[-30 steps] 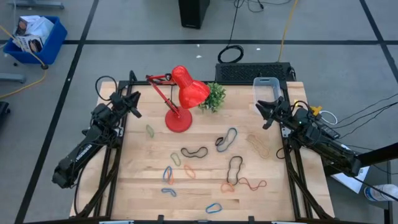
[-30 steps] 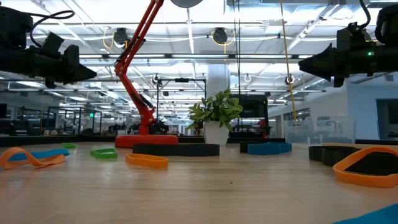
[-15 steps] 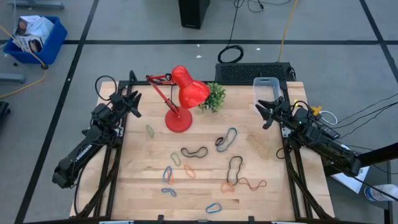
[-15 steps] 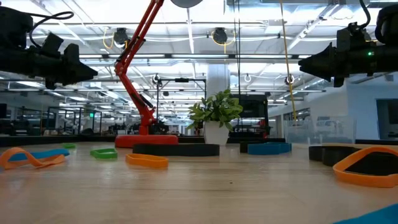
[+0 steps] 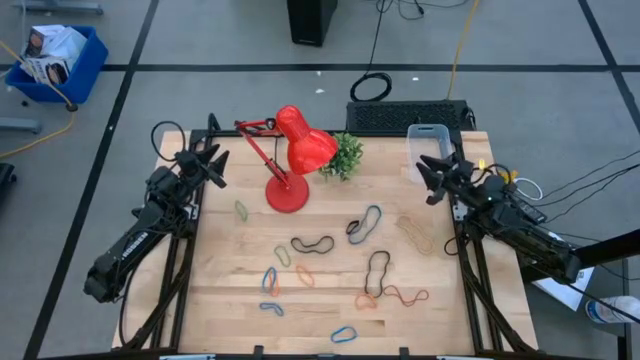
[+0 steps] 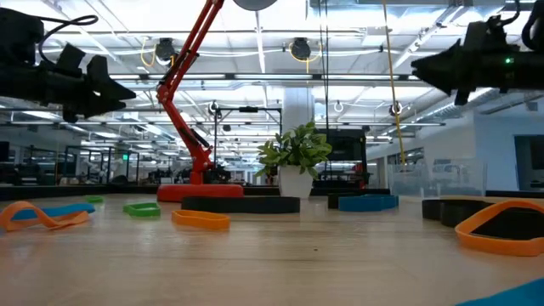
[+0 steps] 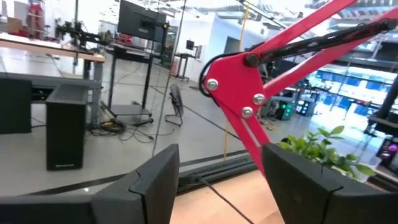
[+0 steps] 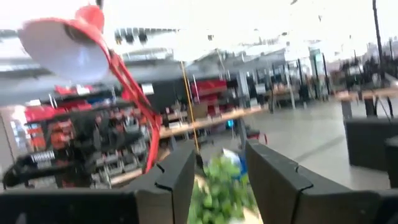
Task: Pick and place rubber bands into bin
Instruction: Put the white rubber band into the transparent bin
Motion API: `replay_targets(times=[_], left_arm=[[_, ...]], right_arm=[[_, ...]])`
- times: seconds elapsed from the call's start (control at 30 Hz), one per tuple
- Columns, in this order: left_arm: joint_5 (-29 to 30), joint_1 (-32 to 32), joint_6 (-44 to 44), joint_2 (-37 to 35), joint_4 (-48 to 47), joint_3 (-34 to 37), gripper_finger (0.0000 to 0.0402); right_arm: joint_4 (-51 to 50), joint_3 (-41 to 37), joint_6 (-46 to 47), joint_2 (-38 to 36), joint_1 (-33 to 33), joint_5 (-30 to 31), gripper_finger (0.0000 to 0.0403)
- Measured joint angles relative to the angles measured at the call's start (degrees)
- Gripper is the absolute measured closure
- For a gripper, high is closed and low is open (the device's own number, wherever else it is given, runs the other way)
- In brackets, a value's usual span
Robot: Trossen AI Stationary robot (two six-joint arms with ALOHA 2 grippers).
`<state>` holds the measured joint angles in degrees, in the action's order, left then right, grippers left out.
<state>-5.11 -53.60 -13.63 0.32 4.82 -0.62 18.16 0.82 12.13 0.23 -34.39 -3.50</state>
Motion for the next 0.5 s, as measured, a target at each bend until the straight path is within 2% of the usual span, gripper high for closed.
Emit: replay_targets(times=[0.1,0.2,0.3,0.5], left_arm=[[-1.4,0.0,-0.5,0.0,0.0,0.0,0.0167],[-2.3,0.0,-0.4,0.0,0.0,0.0,0.0167],[-2.4,0.0,-0.5,0.0,0.0,0.0,0.0169],[-2.4,0.1,-0.7,0.1,-0.3,0.0,0.0169]], right_arm=[[0.7,2.2,-1.6,0.5,0.0,-5.7,0.0269],[-4.3,6.0,-2.2,3.4,0.6,-11.2,0.0269],[-8.1,11.5,-4.1,8.1,2.4,-11.2,0.0269],[-23.6,20.7,-4.9,22.7,6.5,-9.8,0.0269]])
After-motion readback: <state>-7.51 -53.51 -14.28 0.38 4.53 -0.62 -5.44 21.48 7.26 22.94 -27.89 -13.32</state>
